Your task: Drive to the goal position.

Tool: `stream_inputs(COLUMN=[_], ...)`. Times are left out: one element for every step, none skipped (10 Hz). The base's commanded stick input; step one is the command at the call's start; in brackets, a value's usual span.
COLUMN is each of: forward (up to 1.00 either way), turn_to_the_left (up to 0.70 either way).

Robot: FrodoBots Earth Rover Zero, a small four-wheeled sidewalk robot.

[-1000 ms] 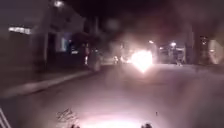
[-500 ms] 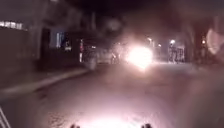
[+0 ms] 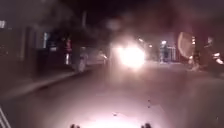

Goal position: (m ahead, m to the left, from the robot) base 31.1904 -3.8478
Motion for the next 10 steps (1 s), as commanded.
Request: stream_inputs(forward=[0.85, 0.85, 0.85, 0.85, 0.85, 0.85, 0.85, 0.85, 0.85, 0.85], turn_to_the_left=[0.00, 0.00, 0.00, 0.00, 0.00, 0.00, 0.00, 0.00, 0.00, -0.08])
